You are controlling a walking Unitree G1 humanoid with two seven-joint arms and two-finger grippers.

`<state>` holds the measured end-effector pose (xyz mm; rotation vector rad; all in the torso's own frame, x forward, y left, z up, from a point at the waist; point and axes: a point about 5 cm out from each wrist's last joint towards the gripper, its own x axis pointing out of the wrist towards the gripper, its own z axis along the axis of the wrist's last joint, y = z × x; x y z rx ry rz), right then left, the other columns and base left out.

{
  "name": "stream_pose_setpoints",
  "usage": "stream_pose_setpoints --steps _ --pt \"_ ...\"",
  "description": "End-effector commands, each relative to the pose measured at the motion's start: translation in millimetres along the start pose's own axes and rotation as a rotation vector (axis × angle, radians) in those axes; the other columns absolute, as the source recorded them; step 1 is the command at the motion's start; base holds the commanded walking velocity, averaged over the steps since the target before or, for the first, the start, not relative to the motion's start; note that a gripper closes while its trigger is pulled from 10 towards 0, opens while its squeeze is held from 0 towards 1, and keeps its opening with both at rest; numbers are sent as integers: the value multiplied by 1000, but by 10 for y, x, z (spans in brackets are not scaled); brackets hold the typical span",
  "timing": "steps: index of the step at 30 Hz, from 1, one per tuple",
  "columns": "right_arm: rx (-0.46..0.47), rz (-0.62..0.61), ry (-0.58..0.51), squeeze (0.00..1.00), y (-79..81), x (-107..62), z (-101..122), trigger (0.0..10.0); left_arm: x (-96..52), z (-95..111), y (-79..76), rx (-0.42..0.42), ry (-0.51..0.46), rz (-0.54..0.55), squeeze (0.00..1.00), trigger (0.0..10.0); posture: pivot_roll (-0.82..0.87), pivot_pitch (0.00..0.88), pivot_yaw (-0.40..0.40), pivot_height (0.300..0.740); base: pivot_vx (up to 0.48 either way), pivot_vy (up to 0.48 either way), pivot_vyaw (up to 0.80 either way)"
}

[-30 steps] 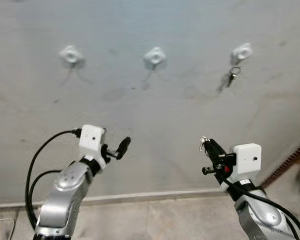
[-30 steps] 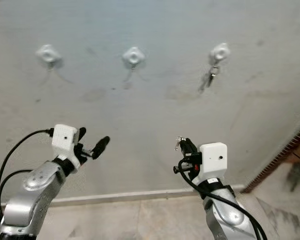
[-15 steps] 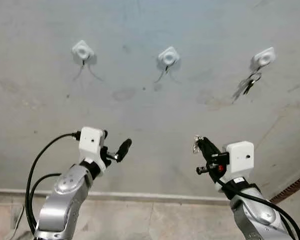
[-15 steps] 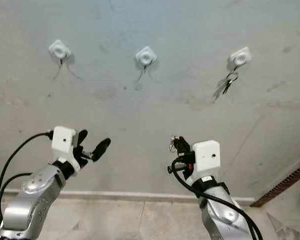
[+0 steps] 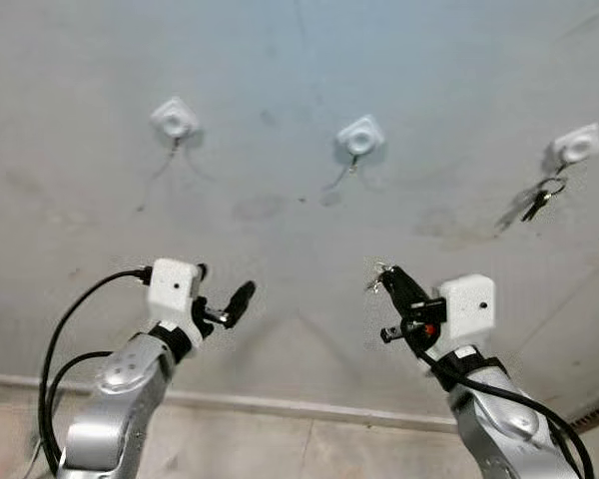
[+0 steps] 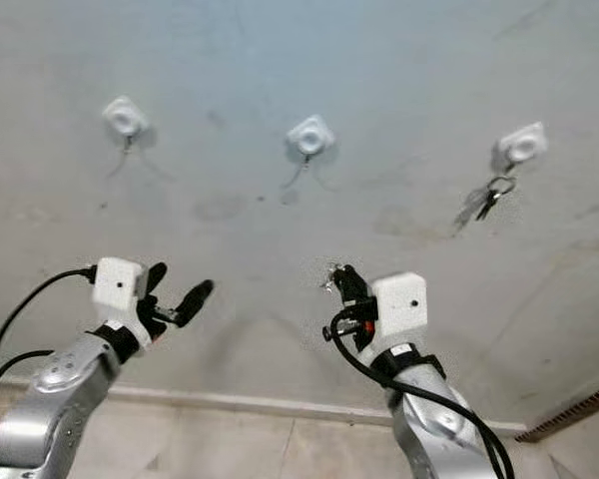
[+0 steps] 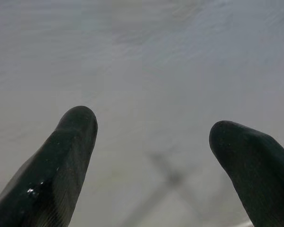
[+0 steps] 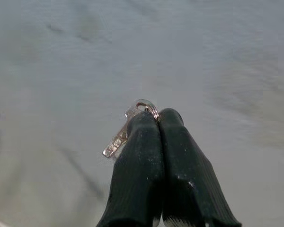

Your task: Hang keys on a hook

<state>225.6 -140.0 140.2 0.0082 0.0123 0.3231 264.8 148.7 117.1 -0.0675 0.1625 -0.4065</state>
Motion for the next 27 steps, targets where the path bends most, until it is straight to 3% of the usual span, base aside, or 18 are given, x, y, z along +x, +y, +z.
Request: stream_pose_setpoints --steps 1,8,11,16,20,24,27 --pt "-1 -4 -4 0 -5 10 5 10000 -18 46 3 32 -14 6 0 10000 122 0 13 740 0 0 0" --pt "1 5 -4 0 -9 30 -10 10000 -177 135 91 208 -50 77 0 10000 154 0 -7 740 0 0 0" --pt "6 19 -9 0 5 72 -10 10000 -359 192 149 280 -58 126 0 10000 185 0 -25 740 0 0 0" --pt "5 31 -27 0 23 160 8 10000 -496 181 129 343 -52 124 0 10000 210 0 -38 740 0 0 0" --pt "15 32 -50 0 28 211 50 10000 -452 207 130 334 -68 125 0 10000 212 0 -43 740 0 0 0" --pt "-18 66 -63 0 73 276 88 10000 -353 231 18 314 -88 57 0 10000 218 0 -48 740 0 0 0" --pt "-23 62 -73 0 66 300 96 10000 -303 255 26 296 -100 83 0 10000 223 0 -52 740 0 0 0"
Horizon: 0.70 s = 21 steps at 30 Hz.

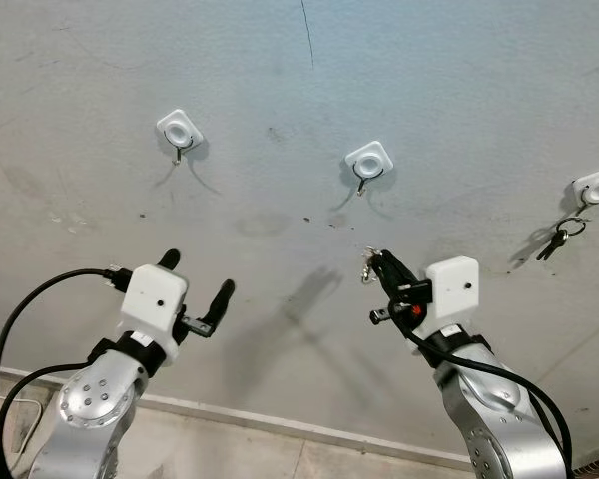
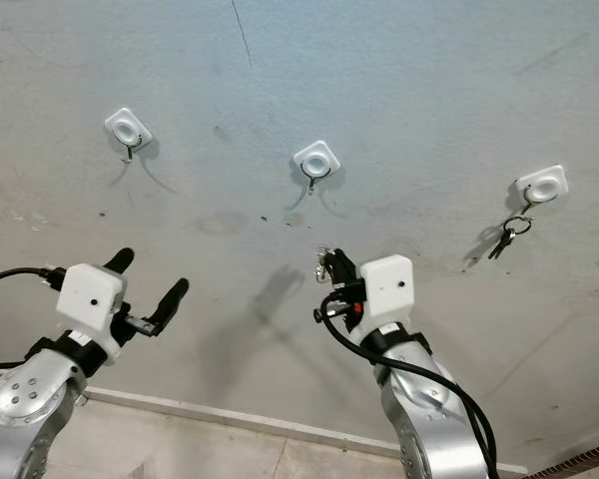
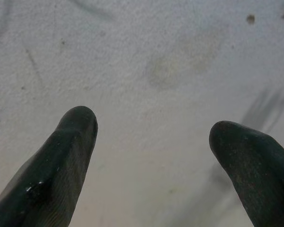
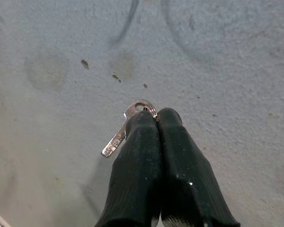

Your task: Hang keys on a hook

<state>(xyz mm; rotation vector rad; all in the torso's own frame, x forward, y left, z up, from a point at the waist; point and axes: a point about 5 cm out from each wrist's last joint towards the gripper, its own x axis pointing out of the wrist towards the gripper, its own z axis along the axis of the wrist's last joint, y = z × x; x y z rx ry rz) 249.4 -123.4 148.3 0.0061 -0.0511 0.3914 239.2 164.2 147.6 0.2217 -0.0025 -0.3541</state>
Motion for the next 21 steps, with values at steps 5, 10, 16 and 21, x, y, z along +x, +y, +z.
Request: stream_pose_setpoints --steps 5,10,16,21 --pt "-18 -9 -63 0 -32 117 106 10000 76 12 -38 -11 -15 -16 0 10000 227 0 -51 740 0 0 0" --pt "-27 0 -69 0 -52 176 124 10000 150 2 -41 -32 -13 -13 0 10000 233 0 -59 740 0 0 0" --pt "-59 30 -45 0 -120 199 59 10000 358 39 -31 -39 -25 -47 0 10000 241 0 -83 740 0 0 0" --pt "-54 12 5 0 -272 142 -4 10000 467 78 -42 -39 -13 -134 0 10000 243 0 -105 740 0 0 0"
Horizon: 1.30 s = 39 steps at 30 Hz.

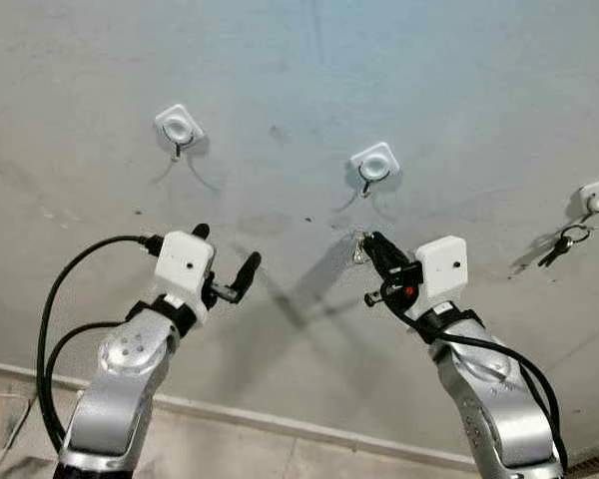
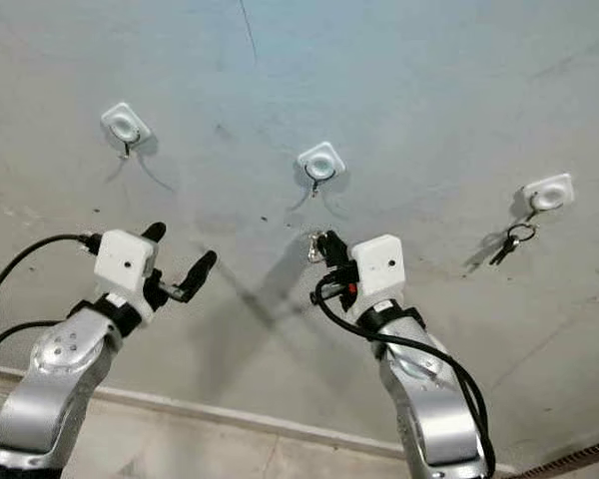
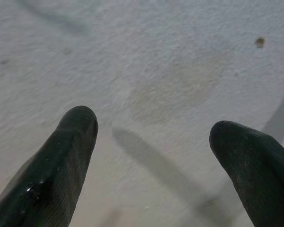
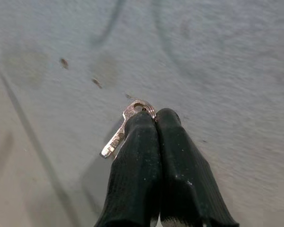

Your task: Hang keys on a hook

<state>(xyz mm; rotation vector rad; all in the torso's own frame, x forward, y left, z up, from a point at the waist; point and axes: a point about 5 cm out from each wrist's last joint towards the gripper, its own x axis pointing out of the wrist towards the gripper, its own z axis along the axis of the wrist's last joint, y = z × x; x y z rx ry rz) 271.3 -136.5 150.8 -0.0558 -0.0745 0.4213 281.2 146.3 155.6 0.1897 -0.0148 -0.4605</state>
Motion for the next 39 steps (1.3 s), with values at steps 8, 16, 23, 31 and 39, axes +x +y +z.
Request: stream_pose_setpoints --steps 8,16,23,31,39 --pt "-24 -20 51 0 -200 -91 -58 10000 33 -94 -165 71 9 -126 0 10000 224 0 -106 740 0 0 0" --pt "-30 -57 -13 0 -117 -93 12 10000 -44 -140 -126 24 17 -16 0 10000 228 0 -69 740 0 0 0" --pt "39 -108 -80 0 13 -85 138 10000 -116 -142 68 57 22 88 0 10000 250 0 -53 740 0 0 0" --pt "132 -17 -170 0 149 -96 362 10000 -73 -116 -27 75 15 6 0 10000 223 0 -1 740 0 0 0" --pt "183 28 -280 0 223 -52 673 10000 -67 -73 -19 89 6 -14 0 10000 225 0 28 740 0 0 0"
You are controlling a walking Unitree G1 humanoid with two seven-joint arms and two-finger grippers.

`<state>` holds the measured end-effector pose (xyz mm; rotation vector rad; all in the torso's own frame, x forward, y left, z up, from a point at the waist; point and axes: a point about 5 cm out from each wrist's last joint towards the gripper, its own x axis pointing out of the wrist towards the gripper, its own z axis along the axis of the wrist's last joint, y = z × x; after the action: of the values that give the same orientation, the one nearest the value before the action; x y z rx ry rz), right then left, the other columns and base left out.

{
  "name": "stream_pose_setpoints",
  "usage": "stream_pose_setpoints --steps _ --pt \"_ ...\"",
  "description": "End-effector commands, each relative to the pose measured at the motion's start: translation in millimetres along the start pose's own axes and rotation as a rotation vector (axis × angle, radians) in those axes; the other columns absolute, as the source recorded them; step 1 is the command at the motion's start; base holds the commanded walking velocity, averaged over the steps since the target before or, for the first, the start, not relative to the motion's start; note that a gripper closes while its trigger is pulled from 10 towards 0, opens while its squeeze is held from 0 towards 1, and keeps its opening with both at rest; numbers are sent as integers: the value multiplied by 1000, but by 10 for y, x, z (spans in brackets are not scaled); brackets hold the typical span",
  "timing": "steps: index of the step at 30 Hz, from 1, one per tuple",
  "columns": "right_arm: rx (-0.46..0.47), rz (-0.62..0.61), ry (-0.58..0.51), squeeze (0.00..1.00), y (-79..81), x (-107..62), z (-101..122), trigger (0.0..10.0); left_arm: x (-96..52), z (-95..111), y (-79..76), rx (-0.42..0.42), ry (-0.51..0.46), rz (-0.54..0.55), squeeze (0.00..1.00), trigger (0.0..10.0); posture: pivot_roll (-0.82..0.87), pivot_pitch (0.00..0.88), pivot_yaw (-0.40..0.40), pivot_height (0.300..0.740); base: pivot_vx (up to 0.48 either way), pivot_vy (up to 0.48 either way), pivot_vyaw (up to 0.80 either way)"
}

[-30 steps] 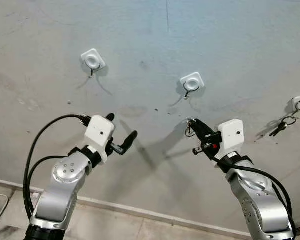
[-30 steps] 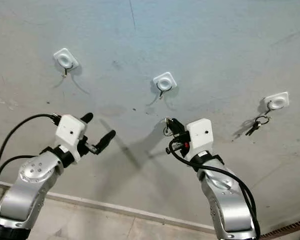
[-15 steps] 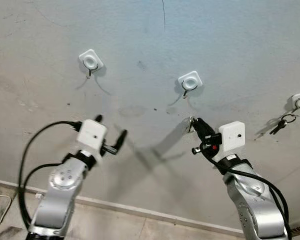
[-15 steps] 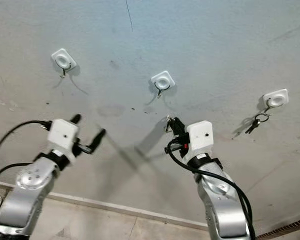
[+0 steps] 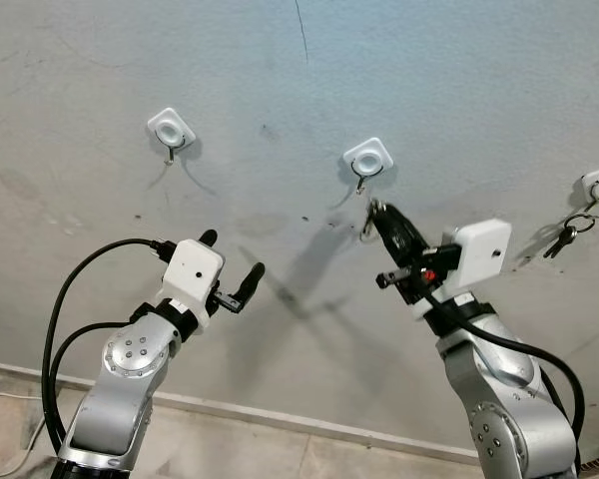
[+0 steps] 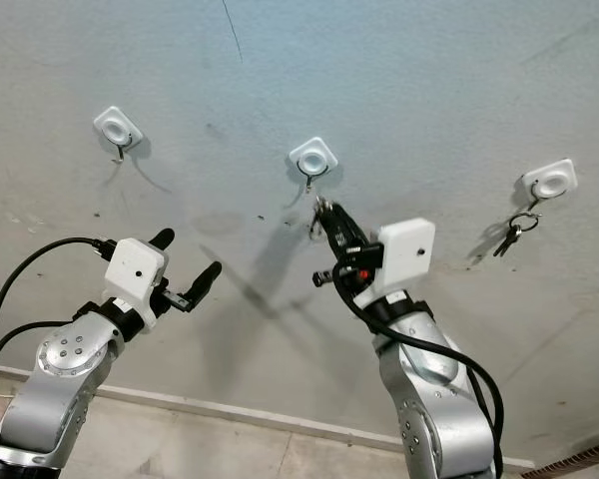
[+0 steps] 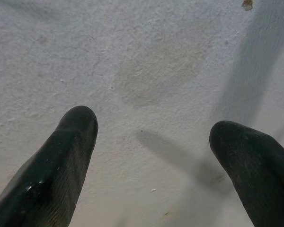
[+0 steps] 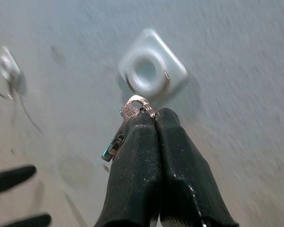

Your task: Hang keys on a hook

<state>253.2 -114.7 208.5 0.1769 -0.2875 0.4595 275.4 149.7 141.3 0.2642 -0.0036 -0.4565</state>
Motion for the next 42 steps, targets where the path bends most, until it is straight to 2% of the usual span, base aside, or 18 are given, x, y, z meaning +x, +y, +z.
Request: stream_pose_setpoints --steps 1,13,21,32,42 --pt "4 5 -31 0 11 22 95 10000 -5 73 7 22 -24 -15 0 10000 225 0 28 740 0 0 0" --pt "92 31 -103 0 136 213 270 10000 -4 91 -3 23 -24 -23 0 10000 234 0 29 740 0 0 0" --pt "85 -5 -114 0 163 283 272 10000 -5 90 -14 20 -20 -26 0 10000 239 0 27 740 0 0 0" --pt "72 -3 -50 0 261 269 97 10000 -15 82 -26 5 -14 -19 0 10000 239 0 20 740 0 0 0" --pt "79 39 -96 0 297 331 238 10000 -16 77 -37 1 -11 -18 0 10000 236 0 19 740 0 0 0"
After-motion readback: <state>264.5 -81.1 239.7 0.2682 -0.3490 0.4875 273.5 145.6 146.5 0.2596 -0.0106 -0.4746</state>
